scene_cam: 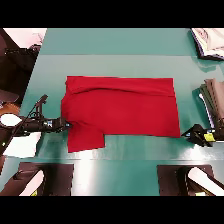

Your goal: Fold the shirts.

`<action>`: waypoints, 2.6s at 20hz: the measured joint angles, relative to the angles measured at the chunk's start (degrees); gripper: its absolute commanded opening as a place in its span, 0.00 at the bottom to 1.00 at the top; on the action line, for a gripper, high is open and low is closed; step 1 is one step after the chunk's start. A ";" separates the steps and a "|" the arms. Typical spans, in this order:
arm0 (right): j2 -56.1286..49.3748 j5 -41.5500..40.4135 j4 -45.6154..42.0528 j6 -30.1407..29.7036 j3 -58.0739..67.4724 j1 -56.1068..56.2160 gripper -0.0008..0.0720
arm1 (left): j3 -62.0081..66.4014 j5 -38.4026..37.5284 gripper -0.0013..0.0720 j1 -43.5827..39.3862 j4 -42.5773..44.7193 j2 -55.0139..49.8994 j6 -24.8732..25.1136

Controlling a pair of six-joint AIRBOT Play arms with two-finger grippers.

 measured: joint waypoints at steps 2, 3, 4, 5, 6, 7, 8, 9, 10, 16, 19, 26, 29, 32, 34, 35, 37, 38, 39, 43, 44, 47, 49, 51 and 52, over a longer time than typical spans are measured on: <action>0.00 -1.33 1.55 -0.55 -1.31 1.79 0.60 | 0.04 -0.02 0.05 0.00 0.02 0.00 0.02; -0.26 -2.14 2.12 -0.72 -1.64 2.93 0.60 | 0.04 -0.02 0.05 0.00 0.02 0.00 0.02; -0.81 -2.67 3.10 -0.87 -1.70 4.20 0.57 | 0.04 -0.04 0.06 0.00 0.02 0.00 0.04; -1.33 -3.30 3.72 -1.07 -1.64 5.42 0.43 | 0.04 -0.02 0.06 0.00 0.04 0.00 0.09; -1.97 -3.96 3.87 -1.14 -1.36 6.64 0.42 | 0.04 -0.11 0.05 0.00 0.04 0.00 0.09; -2.40 -4.28 4.02 -1.20 -0.96 7.69 0.32 | 0.04 -0.24 0.05 0.00 0.04 0.00 0.11; -2.75 -4.85 4.22 -1.36 -0.50 8.63 0.12 | 0.04 -0.39 0.05 0.00 0.07 0.00 0.11; -2.91 -5.11 3.82 -1.44 0.00 9.31 0.04 | 0.04 -0.63 0.05 0.00 0.24 0.00 0.11; -2.86 -4.98 3.63 -1.42 0.44 9.79 0.04 | 0.07 -1.05 0.05 0.00 0.70 0.00 0.04; 5.55 2.56 -5.05 -0.31 2.78 10.88 0.04 | 2.43 -8.76 0.05 -0.37 7.63 0.02 -2.38; 12.33 7.74 -12.13 0.74 3.10 10.99 0.04 | 2.60 -13.51 0.05 -5.40 9.20 0.02 -4.22; 22.58 12.09 -18.80 2.49 4.00 11.06 0.03 | 10.05 -13.97 0.05 -17.09 10.62 -0.02 -9.49; 19.56 11.85 -17.81 2.69 7.67 11.06 0.03 | 18.58 -9.16 0.05 -17.73 14.05 -1.75 -10.12; 13.75 9.46 -15.56 2.75 13.09 11.06 0.03 | 26.05 -5.16 0.06 -17.97 17.16 -6.97 -10.29; 9.07 7.10 -12.76 2.75 16.83 11.17 0.03 | 30.08 -1.40 0.06 -18.03 18.12 -11.93 -10.38; 6.49 5.90 -11.15 2.75 18.78 11.30 0.03 | 31.91 0.39 0.06 -18.05 18.60 -14.75 -10.40; 1.53 3.80 -8.85 2.71 22.43 12.41 0.03 | 35.32 3.28 0.06 -18.03 18.91 -20.04 -10.45; -0.81 2.86 -8.09 2.67 24.20 13.25 0.03 | 36.70 4.02 0.06 -18.03 19.15 -22.34 -10.45; -3.30 1.84 -7.43 2.58 26.12 14.27 0.03 | 37.99 5.09 0.06 -18.03 19.32 -24.52 -10.45; -12.13 -1.25 -5.97 2.69 33.29 18.18 0.04 | 40.59 10.40 0.06 -18.03 19.54 -29.42 -10.71; -13.94 -1.70 -5.84 2.78 34.93 19.04 0.04 | 40.87 11.69 0.06 -18.03 19.56 -30.05 -10.80; -18.78 -2.82 -5.38 3.26 39.76 21.05 0.04 | 41.31 15.28 0.06 -18.03 19.74 -31.34 -10.86; -21.16 -3.56 -5.14 4.15 42.60 21.75 0.36 | 41.46 17.20 0.77 -18.03 19.78 -31.74 -11.28; -22.93 -4.98 -4.52 4.98 44.89 21.88 0.77 | 41.55 18.67 1.00 -18.03 19.78 -31.91 -11.93; -23.54 -5.81 -3.26 5.29 45.79 21.64 0.77 | 41.59 18.97 1.00 -18.01 19.80 -31.95 -12.20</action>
